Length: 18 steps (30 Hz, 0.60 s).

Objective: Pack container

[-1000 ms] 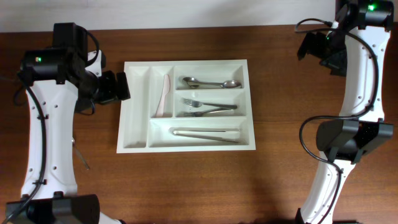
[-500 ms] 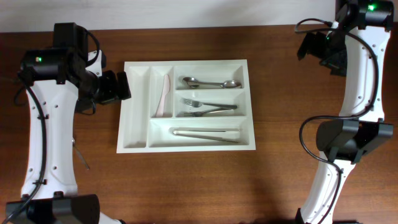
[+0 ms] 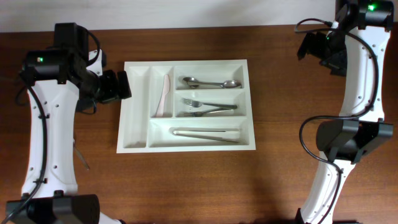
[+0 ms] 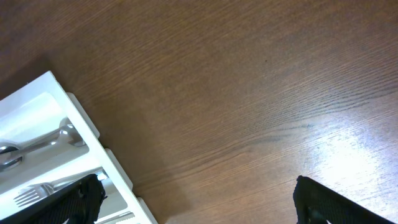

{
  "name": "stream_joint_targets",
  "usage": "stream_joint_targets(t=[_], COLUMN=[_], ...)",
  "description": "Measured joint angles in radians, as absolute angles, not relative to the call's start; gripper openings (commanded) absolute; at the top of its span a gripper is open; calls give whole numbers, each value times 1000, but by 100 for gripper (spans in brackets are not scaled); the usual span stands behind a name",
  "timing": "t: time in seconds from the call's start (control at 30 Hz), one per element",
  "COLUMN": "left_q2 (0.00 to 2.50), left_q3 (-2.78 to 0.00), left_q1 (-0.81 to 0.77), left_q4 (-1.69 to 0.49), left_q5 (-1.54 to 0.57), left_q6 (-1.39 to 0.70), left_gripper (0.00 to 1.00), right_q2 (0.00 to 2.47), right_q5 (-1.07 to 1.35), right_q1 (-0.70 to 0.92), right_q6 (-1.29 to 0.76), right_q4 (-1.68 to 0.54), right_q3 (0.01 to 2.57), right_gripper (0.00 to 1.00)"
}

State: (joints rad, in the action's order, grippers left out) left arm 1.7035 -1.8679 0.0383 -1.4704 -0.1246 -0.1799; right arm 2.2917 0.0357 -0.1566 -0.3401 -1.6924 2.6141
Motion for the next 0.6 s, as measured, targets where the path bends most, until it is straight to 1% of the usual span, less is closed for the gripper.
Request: stream_joint_targets(t=[0.6], left_q2=[1703], left_q3=[-1763], left_q1=[38], left_q4=[-1458], left_q5=[-125], left_q6=[-180], left_gripper=[99], right_q2=[2292], right_q5=[36], right_q1=[-157], right_q6=[-340], right_q4=[-1692], right_q3=[2614], right_gripper=[99])
